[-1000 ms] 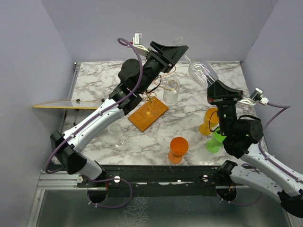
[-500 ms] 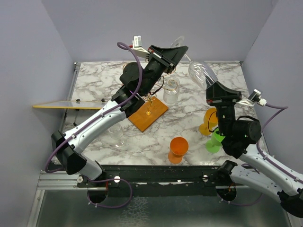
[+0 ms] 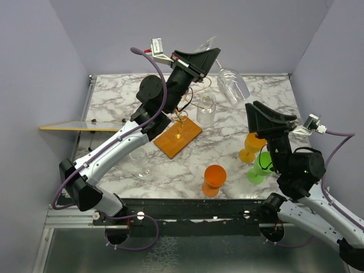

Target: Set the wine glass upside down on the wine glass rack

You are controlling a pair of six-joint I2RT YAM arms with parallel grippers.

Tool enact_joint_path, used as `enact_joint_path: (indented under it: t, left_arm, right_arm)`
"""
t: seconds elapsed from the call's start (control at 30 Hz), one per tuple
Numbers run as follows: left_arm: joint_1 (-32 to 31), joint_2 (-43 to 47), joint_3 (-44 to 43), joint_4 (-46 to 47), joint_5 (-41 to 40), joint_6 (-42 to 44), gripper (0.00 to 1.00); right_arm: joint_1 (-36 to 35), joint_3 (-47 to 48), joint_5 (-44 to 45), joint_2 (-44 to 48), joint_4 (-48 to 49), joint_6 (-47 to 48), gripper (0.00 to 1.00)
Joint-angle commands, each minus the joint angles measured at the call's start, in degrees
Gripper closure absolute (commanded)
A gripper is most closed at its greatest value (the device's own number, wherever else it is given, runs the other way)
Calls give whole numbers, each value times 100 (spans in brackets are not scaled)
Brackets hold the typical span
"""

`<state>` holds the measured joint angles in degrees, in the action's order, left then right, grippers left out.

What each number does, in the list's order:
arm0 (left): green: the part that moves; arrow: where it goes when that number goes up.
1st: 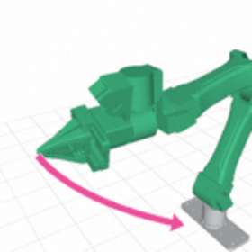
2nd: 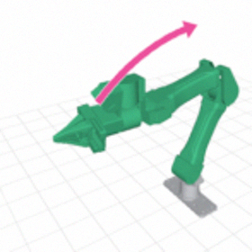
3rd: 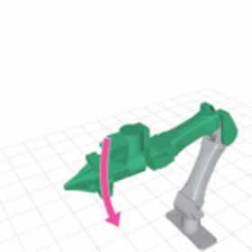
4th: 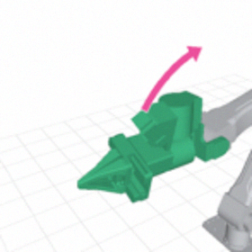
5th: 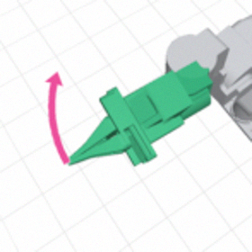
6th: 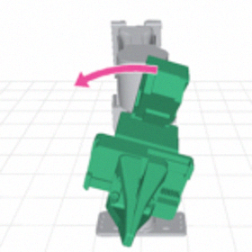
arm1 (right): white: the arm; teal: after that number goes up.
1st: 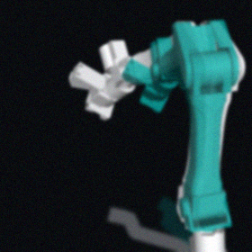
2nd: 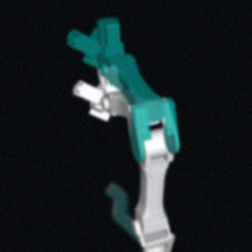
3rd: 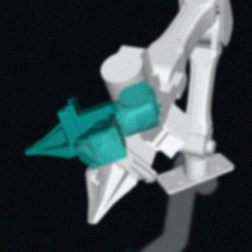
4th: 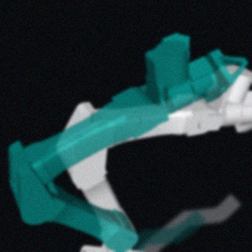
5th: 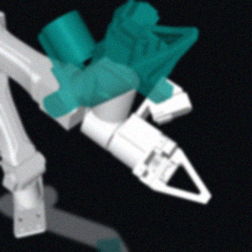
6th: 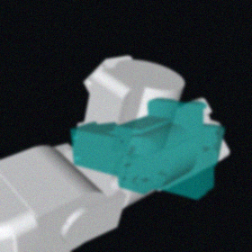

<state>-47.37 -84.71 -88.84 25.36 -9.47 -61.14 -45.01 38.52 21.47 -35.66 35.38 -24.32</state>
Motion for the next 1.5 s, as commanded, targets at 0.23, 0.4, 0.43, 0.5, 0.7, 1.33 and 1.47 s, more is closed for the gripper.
enact_joint_path:
  t: [0.23,0.4,0.43,0.5,0.7,1.33,1.47]
  left_arm:
    - [-1,600,132,494,801,1408,100]
    - [-8,735,259,496,1681,2167,100]
    - [-3,753,261,489,1915,2349,100]
    - [-2,790,295,487,2438,2681,100]
    - [0,884,315,487,3610,3251,100]
    - [-9,1130,667,487,4715,3296,100]
    - [-28,1158,712,487,4835,3213,100]
  right_arm:
    - [-22,7,-1116,1482,-2791,1380,33]
    - [-19,761,-1400,1354,-3100,1647,29]
    - [-17,1009,-1497,1187,-3180,1695,29]
    - [-18,1556,-1795,705,-3406,1772,29]
    - [-24,3239,-2699,-868,-4432,1786,29]
    - [-22,3196,-3624,-1569,-3689,1202,53]
    - [-21,3010,-3376,-1541,-3293,1070,53]
